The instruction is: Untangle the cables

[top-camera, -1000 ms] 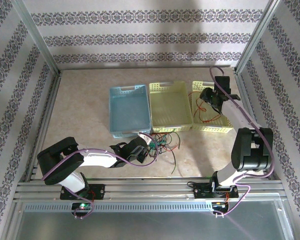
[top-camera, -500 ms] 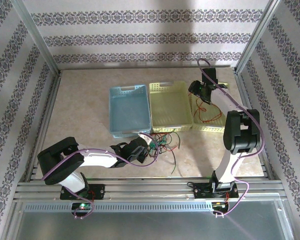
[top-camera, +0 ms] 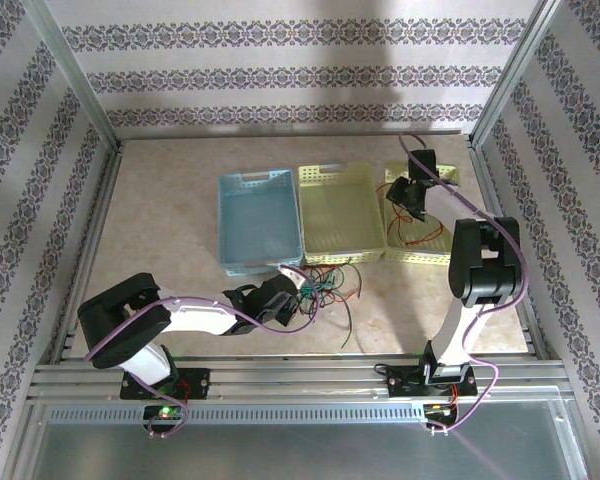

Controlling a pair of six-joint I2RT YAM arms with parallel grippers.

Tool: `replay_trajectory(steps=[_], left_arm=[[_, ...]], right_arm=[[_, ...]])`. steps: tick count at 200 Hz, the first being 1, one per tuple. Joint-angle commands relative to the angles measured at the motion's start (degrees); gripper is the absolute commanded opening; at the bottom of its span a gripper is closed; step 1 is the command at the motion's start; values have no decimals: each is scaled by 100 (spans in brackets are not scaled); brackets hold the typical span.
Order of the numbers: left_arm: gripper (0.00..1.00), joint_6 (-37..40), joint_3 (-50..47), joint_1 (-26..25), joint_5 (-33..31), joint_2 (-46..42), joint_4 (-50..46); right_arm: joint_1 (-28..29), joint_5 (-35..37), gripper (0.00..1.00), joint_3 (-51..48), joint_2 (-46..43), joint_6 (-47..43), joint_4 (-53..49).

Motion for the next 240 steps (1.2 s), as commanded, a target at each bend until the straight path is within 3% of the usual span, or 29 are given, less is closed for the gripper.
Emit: replay_trajectory(steps=[1, 33, 68, 93, 115, 154, 184, 240], left_arm=[[0, 57, -57, -139, 117, 334, -724], [0, -5, -57, -139, 55, 265, -589], [0, -167, -192, -139, 20, 122, -267], [0, -145, -370, -139, 10, -85, -62], [0, -97, -577, -130, 144, -334, 200], [0, -57, -766, -65, 355, -584, 432], [0, -39, -689, -62, 416, -495, 387], [0, -47, -669, -60, 389, -504, 326]], right_arm=[[-77, 58, 50, -89, -258, 80, 72], [28, -200, 49, -651, -990, 107, 146], [812, -103, 49, -1924, -2761, -132, 7], [1553, -741, 49, -2807, -3852, -259, -334], [2101, -1625, 46, -3423, -4289, -320, -531], [2949, -2645, 35, -3853, -4036, -358, -394], [3599, -2581, 35, -3532, -3427, -726, -352], [3782, -2451, 30, -3048, -2748, -997, -265]])
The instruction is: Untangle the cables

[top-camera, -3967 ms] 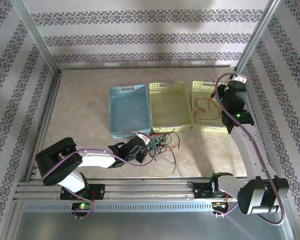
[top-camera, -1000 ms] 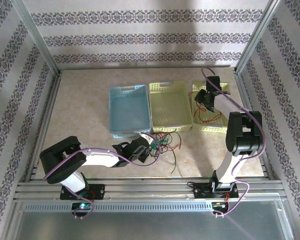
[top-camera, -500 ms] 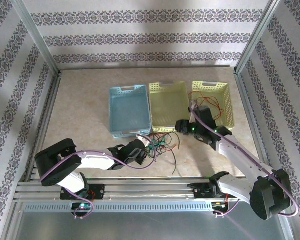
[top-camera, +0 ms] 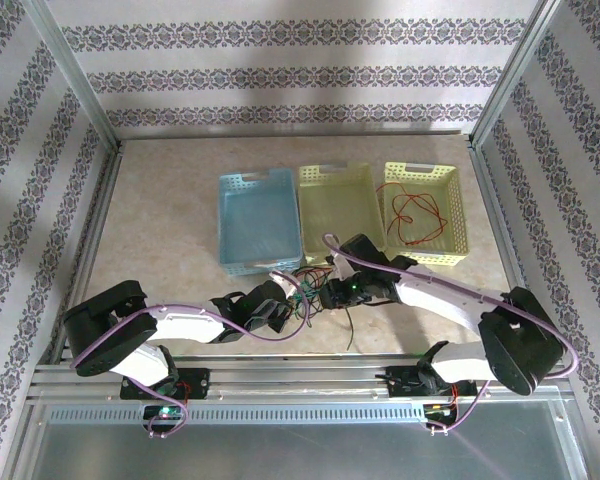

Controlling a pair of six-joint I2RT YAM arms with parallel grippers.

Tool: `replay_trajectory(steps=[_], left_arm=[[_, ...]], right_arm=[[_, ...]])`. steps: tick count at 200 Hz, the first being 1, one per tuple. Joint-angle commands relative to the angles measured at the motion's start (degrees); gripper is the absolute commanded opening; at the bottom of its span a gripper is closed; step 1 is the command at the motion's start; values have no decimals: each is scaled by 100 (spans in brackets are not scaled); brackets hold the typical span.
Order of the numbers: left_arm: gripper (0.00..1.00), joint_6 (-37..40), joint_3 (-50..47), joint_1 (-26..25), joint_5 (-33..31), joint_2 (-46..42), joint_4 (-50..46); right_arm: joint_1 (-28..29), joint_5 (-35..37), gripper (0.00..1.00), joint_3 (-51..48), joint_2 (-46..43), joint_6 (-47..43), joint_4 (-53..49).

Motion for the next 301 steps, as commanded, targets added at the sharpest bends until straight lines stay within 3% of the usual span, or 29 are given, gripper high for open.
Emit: replay_trajectory(steps=[1, 73, 96, 151, 211, 224, 240, 252, 301], left_arm=[[0, 5, -11, -36, 109, 20, -121], [0, -26, -29, -38, 85, 1, -157], [0, -35, -29, -35, 73, 18, -166], [0, -65, -73, -36, -5, 72, -131], [0, -75, -139, -36, 22, 130, -65], [0, -79, -152, -36, 47, 151, -36], [0, -25, -147, -36, 101, 199, -19], [0, 6, -114, -35, 161, 257, -21], [0, 79, 15, -45, 275, 406, -43]], right_arm=[[66, -40, 30, 270, 163, -267, 76], [64, 22, 28, 520, 838, -492, 146], [61, 140, 19, 514, 877, -491, 120], [-202, 896, 2, 176, 30, -226, 27], [-835, 1118, 0, -253, -785, -31, -296], [-835, 1067, 5, -339, -860, -4, -363], [-805, 924, 32, -454, -957, 26, -332], [-762, 918, 41, -492, -1026, 30, -296], [-623, 839, 43, -305, -855, -64, -109]])
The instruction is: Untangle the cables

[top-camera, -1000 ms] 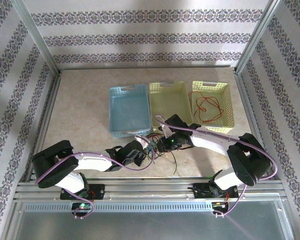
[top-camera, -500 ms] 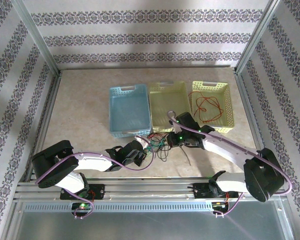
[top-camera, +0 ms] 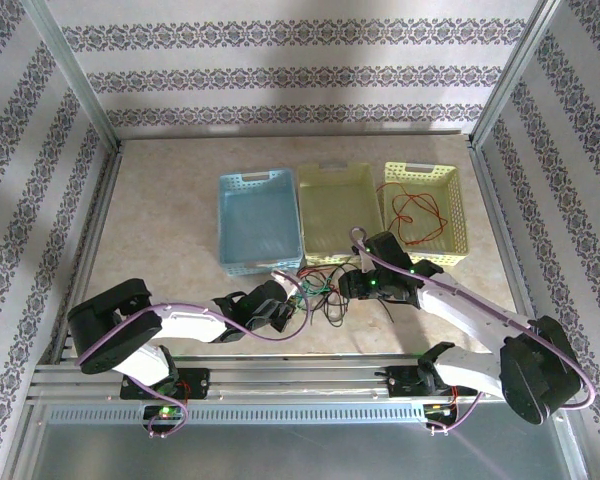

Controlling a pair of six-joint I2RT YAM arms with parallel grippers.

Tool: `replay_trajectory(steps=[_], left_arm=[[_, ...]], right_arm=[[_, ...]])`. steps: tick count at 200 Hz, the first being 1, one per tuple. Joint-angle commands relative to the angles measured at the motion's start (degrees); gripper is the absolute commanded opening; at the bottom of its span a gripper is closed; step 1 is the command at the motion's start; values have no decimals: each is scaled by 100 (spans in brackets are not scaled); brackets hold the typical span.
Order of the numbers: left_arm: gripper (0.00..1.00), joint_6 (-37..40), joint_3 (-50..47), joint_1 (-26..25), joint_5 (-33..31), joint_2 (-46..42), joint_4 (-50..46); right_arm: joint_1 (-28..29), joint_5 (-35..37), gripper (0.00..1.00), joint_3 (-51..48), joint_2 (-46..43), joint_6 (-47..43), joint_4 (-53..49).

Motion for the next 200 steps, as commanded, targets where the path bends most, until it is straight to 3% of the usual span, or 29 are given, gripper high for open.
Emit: replay_trajectory(steps=[1, 43, 130, 174, 200], left_arm=[[0, 74, -11, -45, 213, 229, -301], [0, 49, -10, -45, 208, 225, -315], [0, 22, -20, -45, 193, 194, -336], [0, -3, -24, -45, 126, 185, -375], [0, -153, -68, -45, -172, 160, -454]], right_arm=[[122, -86, 43, 142, 168, -48, 84], [338, -103, 38, 493, 852, -240, 190], [534, -66, 29, 421, 1395, -146, 495], [458, 269, 8, 178, 1055, 18, 488], [123, 478, 1, -73, 475, 286, 488]])
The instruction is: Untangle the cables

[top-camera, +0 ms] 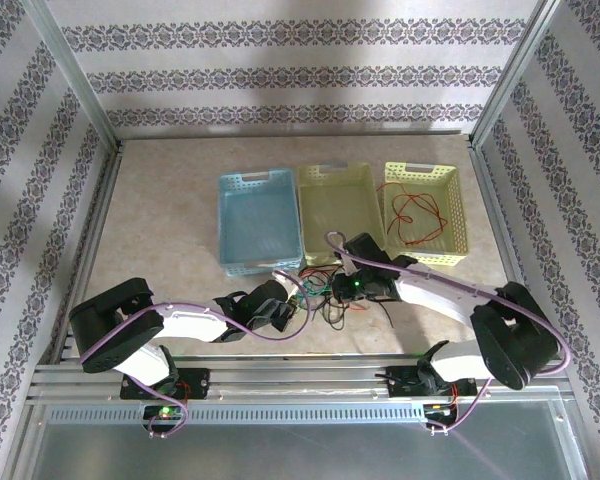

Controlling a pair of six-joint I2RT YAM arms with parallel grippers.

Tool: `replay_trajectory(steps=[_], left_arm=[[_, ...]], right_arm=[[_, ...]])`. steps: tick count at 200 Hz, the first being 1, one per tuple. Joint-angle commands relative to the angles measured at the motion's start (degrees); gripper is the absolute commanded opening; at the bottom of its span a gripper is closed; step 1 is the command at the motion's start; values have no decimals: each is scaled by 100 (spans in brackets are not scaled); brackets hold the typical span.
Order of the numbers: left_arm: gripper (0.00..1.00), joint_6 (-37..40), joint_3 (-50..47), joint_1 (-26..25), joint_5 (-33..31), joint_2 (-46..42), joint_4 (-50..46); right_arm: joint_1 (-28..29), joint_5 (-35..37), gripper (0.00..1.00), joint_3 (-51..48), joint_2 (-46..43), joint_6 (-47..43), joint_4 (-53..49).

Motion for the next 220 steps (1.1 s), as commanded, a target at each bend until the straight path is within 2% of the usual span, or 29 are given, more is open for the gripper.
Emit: replay_trajectory(steps=[1, 56, 86, 121, 153, 166, 174, 191, 220], left_arm=[[0, -154, -90, -45, -185, 120, -496], [0, -346, -244, -45, -446, 50, -459], [0, -358, -259, -45, -468, 22, -450], [0, -302, -312, -45, -386, -54, -380], [0, -172, -236, -45, -199, 48, -410], [0, -141, -170, -45, -125, 139, -424], [0, -123, -138, -45, -93, 189, -416], [0, -90, -80, -45, -51, 255, -397], [0, -28, -5, -45, -42, 302, -406]], right_arm=[[-289, 377, 1, -235, -539, 290, -2], [-1376, -30, 0, -771, -1525, 982, 211], [-1629, -91, 0, -851, -1757, 1091, 266], [-1644, -280, 0, -858, -1636, 918, 188], [-1468, -548, 13, -850, -1386, 827, 218], [-1358, -530, 27, -790, -1297, 757, 189], [-1278, -512, 31, -741, -1231, 701, 154], [-1130, -435, 35, -617, -1122, 593, 88], [-972, -353, 35, -438, -988, 448, 10]])
